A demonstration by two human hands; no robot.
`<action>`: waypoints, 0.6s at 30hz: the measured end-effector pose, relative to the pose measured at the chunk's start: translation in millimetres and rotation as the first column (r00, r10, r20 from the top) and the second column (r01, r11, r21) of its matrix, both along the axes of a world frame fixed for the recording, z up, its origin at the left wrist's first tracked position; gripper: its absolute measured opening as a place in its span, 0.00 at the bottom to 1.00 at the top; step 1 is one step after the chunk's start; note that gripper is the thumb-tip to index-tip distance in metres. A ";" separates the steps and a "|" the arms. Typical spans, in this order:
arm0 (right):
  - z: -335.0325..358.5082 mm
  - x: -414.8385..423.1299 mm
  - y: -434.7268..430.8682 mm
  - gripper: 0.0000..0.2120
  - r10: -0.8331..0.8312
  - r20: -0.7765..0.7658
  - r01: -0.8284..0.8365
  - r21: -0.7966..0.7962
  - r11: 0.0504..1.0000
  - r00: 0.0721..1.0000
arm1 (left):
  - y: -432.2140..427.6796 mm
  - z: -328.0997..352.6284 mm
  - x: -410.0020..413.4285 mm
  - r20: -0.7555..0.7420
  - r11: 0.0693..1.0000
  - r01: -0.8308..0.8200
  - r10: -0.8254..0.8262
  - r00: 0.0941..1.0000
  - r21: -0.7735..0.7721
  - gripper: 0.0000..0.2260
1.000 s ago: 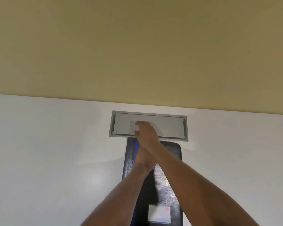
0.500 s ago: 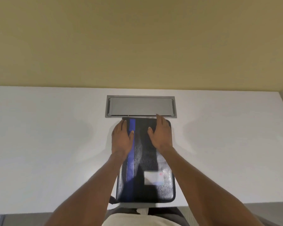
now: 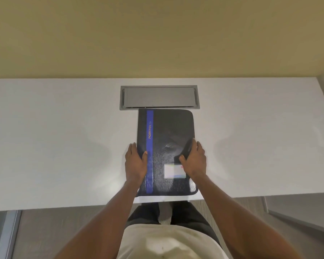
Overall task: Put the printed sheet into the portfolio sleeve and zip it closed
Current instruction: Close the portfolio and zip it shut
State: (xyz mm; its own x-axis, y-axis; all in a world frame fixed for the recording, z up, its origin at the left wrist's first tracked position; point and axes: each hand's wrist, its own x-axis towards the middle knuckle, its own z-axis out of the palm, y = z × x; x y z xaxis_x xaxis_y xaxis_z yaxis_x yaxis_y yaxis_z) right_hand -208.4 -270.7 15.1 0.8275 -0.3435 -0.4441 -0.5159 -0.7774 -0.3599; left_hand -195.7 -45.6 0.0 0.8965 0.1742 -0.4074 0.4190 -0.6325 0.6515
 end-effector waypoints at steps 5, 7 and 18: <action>-3.5 -10.0 -0.4 0.44 -0.040 -0.026 0.043 0.132 0.990 0.999 | -5.9 1.5 -12.5 0.019 0.996 -0.007 0.008 1.000 -0.087 0.17; -2.8 -7.7 -1.7 0.41 -0.101 0.006 0.098 0.194 0.976 0.995 | -8.7 3.2 -11.5 0.016 0.995 -0.030 0.032 0.999 -0.092 0.13; -1.3 25.2 -15.7 0.18 -0.424 -0.083 0.413 0.451 0.791 0.902 | -0.6 12.2 38.9 -0.304 0.901 -0.343 0.260 0.916 -0.265 0.17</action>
State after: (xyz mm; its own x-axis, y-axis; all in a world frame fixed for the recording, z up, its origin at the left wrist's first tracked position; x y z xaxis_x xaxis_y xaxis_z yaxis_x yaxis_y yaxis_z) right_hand -183.2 -286.5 13.8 0.6604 -0.4262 -0.6183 -0.7412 -0.2377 -0.6278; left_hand -156.8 -46.1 12.1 0.6782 0.2483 -0.6917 0.7349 -0.2345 0.6364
